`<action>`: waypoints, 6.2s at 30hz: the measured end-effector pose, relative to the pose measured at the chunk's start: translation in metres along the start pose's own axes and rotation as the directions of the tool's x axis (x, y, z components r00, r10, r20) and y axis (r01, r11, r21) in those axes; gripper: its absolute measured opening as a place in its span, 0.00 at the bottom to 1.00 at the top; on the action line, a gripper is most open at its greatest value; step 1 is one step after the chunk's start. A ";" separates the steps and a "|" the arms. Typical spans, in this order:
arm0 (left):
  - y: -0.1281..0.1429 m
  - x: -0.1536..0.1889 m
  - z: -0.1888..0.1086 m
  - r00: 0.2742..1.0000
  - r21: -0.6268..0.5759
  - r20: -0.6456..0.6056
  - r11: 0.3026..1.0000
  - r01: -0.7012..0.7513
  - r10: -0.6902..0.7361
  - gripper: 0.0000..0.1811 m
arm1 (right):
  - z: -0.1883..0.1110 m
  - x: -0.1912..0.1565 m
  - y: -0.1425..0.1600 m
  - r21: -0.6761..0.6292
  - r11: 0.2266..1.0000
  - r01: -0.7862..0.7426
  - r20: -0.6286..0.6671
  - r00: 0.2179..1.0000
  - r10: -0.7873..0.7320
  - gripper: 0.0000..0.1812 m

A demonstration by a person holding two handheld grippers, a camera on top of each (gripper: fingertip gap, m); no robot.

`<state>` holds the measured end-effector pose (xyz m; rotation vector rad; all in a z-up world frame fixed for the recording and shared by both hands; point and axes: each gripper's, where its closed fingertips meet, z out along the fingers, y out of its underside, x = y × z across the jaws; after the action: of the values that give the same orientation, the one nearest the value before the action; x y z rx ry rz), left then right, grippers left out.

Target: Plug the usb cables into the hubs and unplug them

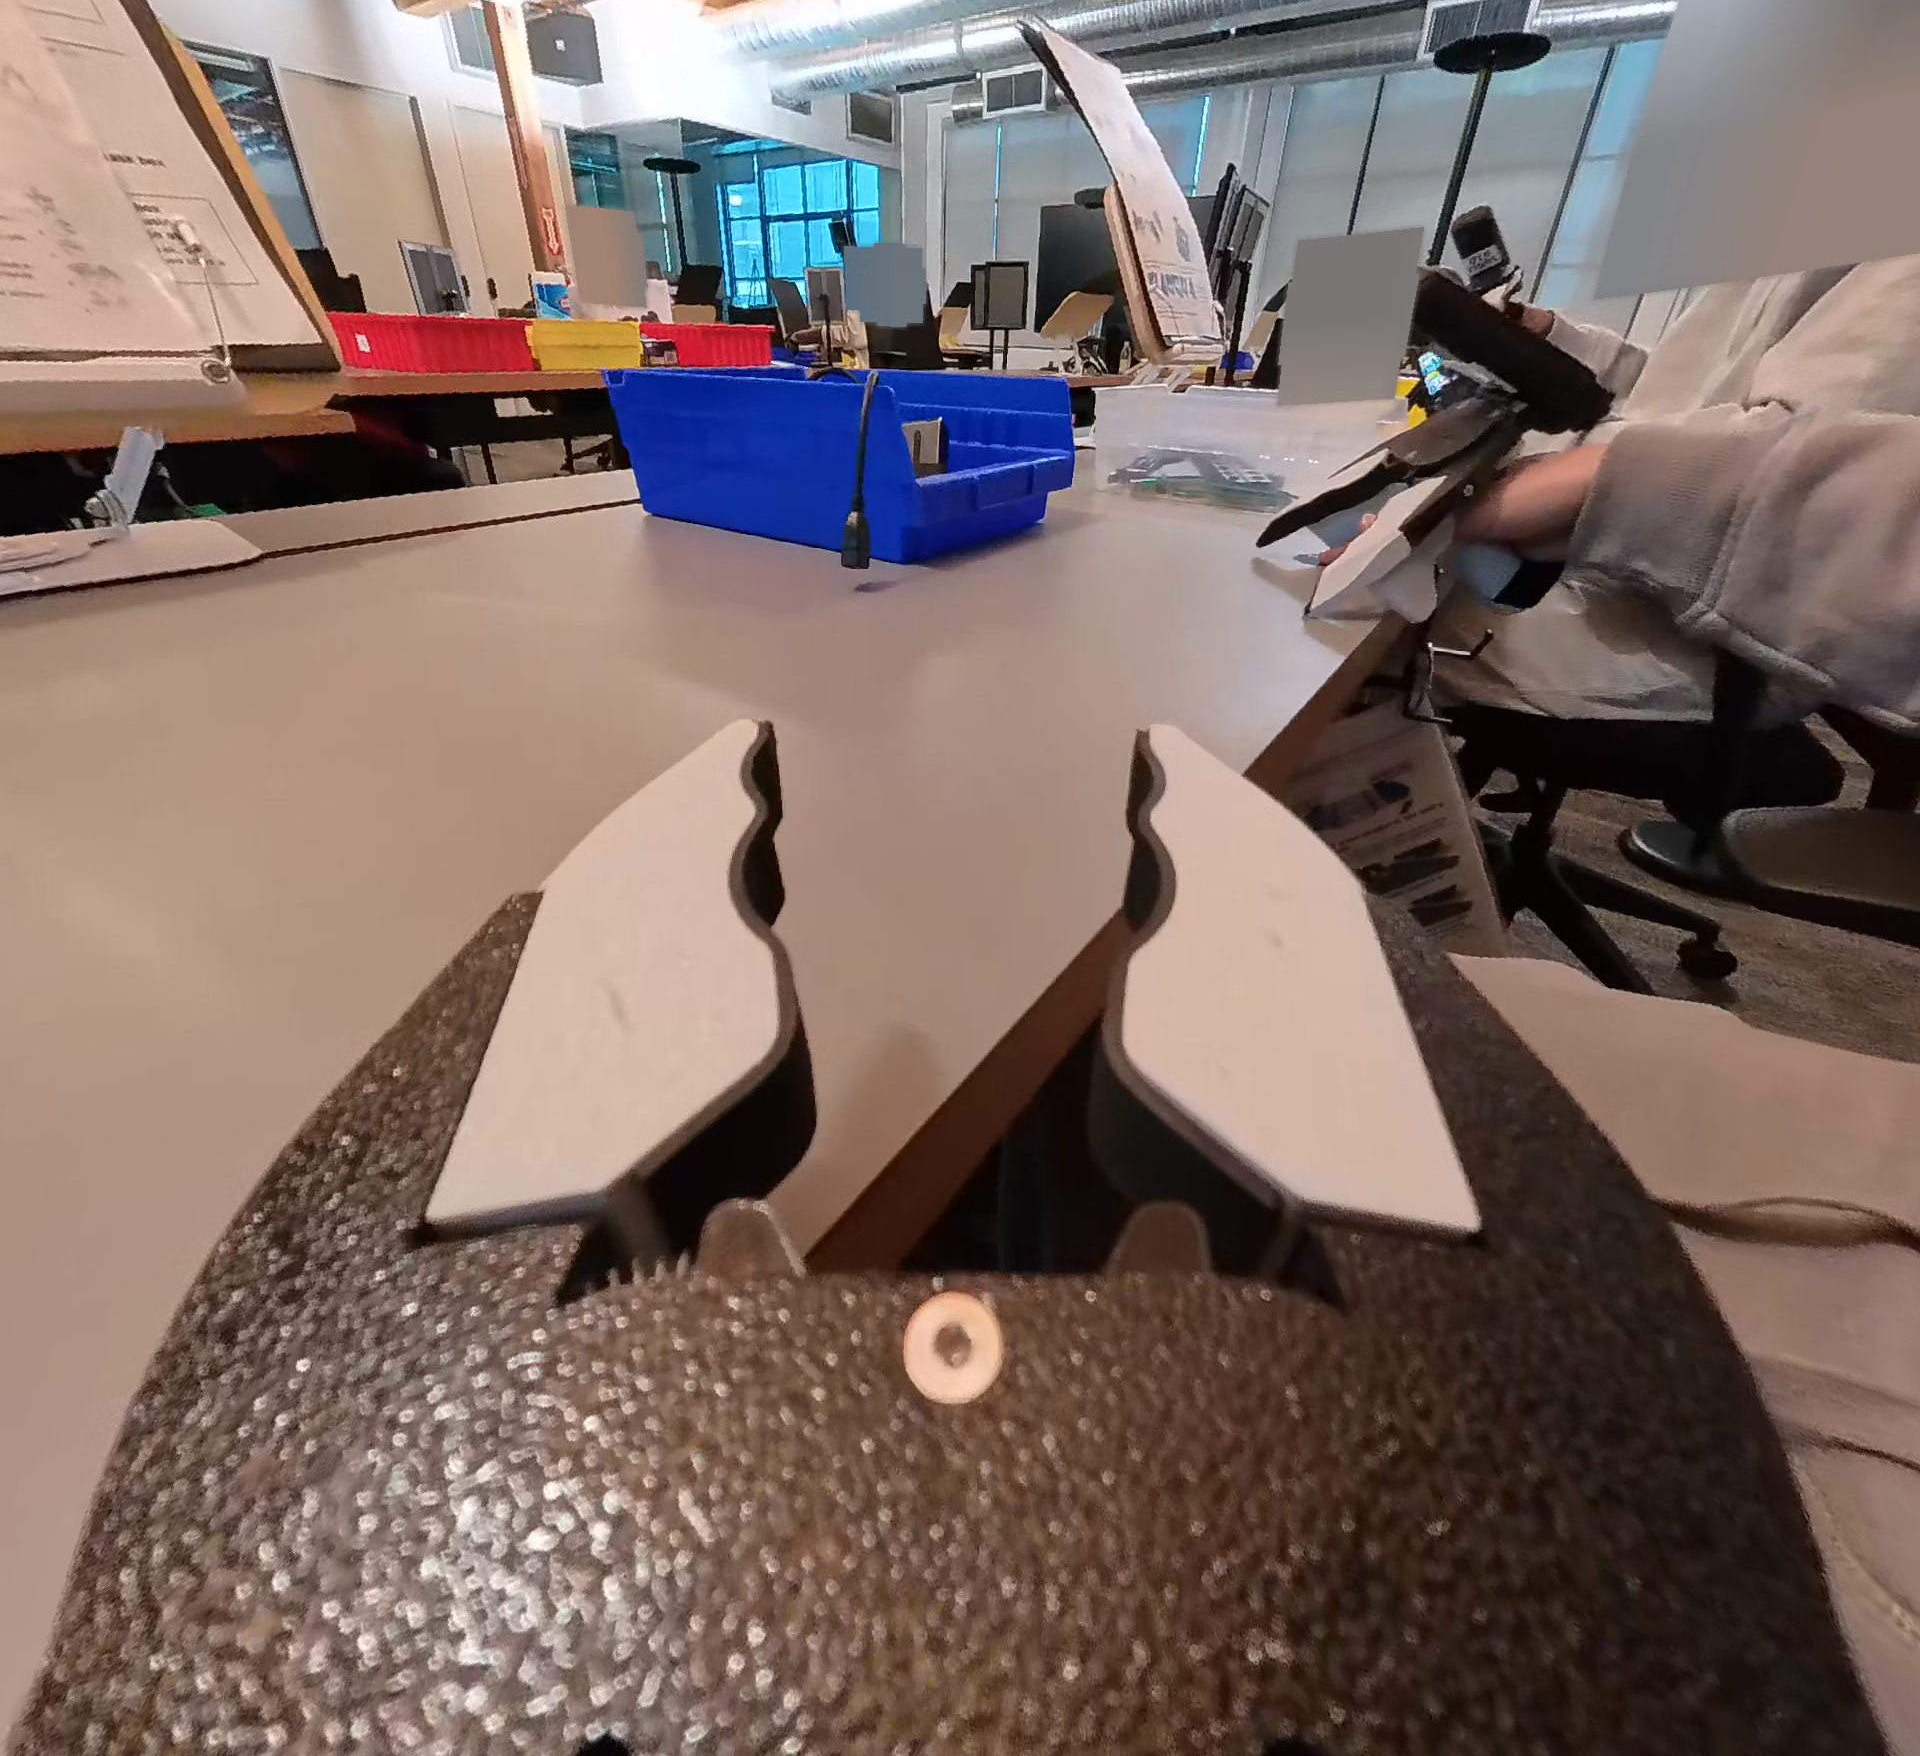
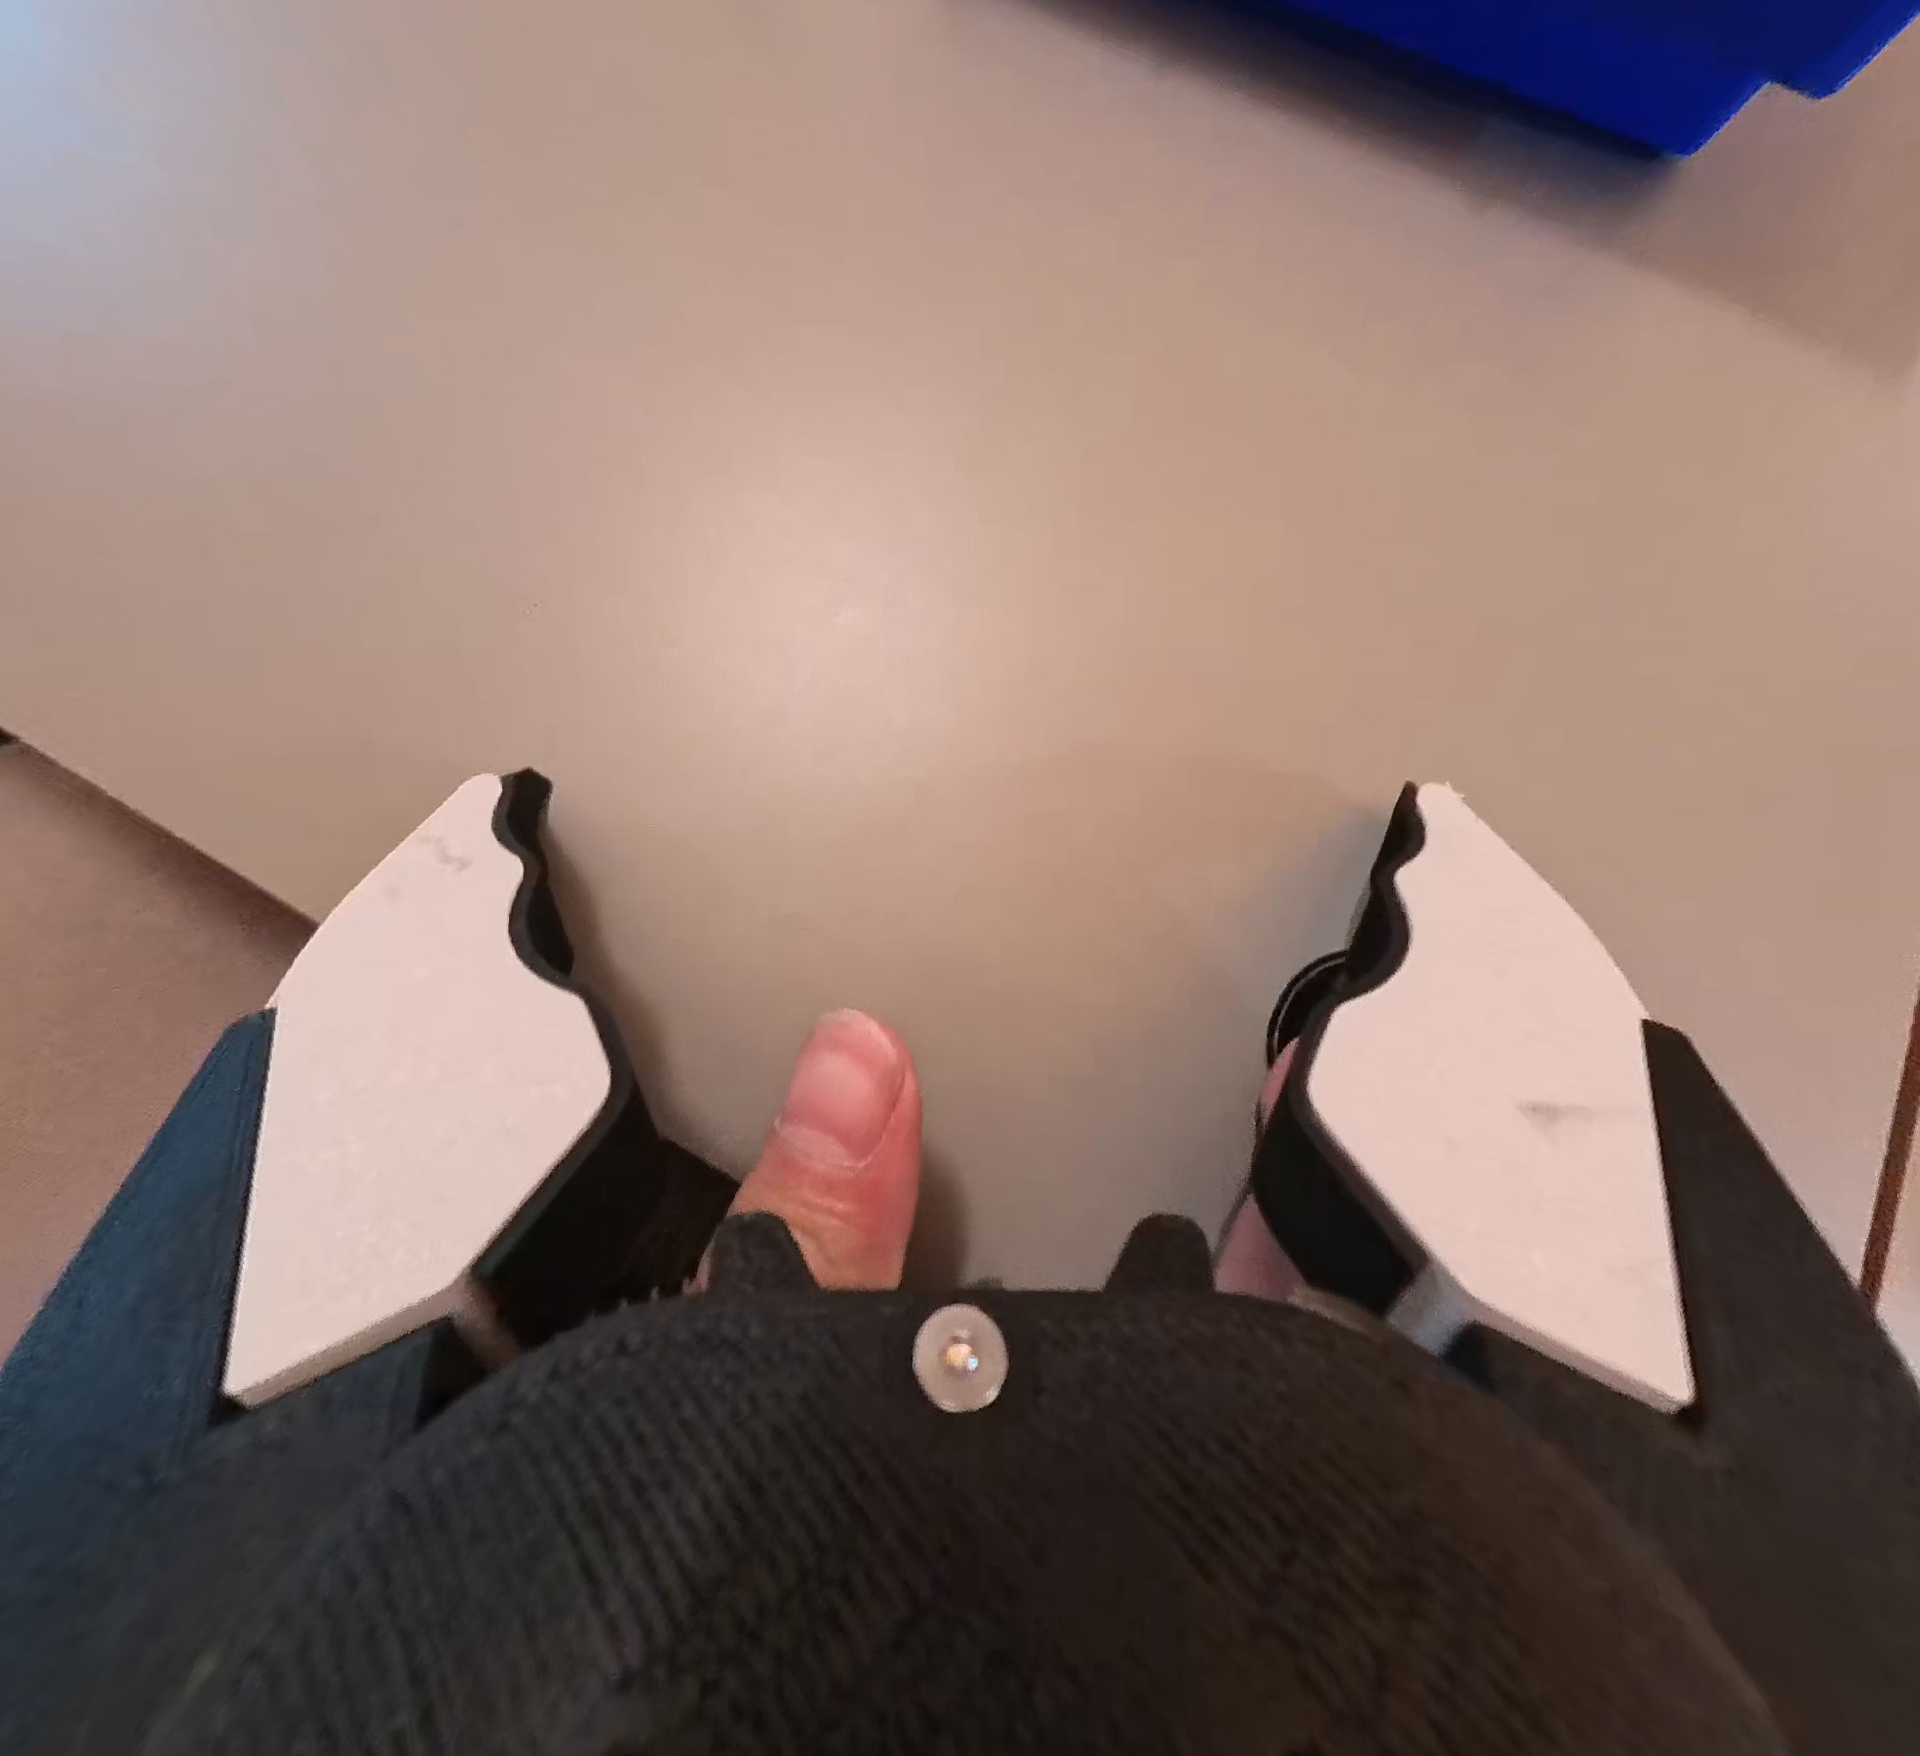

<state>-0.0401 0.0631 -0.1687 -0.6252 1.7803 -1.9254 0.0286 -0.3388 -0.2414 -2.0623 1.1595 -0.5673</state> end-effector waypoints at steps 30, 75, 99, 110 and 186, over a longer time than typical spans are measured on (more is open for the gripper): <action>-0.012 0.002 -0.004 0.997 0.069 -0.039 0.996 0.063 -0.061 0.34 | -0.009 0.009 -0.004 0.016 1.000 -0.007 -0.012 1.000 0.007 0.80; -0.069 0.009 -0.010 0.998 0.219 -0.021 0.974 -0.053 0.059 0.35 | -0.045 0.014 -0.049 0.110 0.994 0.014 -0.059 0.998 -0.008 0.81; -0.102 0.014 -0.014 0.994 0.286 -0.020 0.953 -0.101 0.111 0.35 | -0.065 0.014 -0.072 0.122 0.992 0.020 -0.064 0.998 -0.013 0.80; -0.117 0.016 -0.015 0.991 0.313 -0.026 0.942 -0.117 0.132 0.35 | -0.074 0.014 -0.083 0.125 0.992 0.024 -0.063 0.998 -0.016 0.80; -0.213 0.024 -0.029 0.982 0.465 -0.032 0.873 -0.150 0.186 0.38 | -0.142 0.016 -0.160 0.242 0.963 0.116 -0.108 0.990 -0.092 0.80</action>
<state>-0.0800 0.0877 0.0420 -0.2223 1.2873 -2.1605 0.0326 -0.3458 -0.0267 -1.9050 0.9814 -0.8280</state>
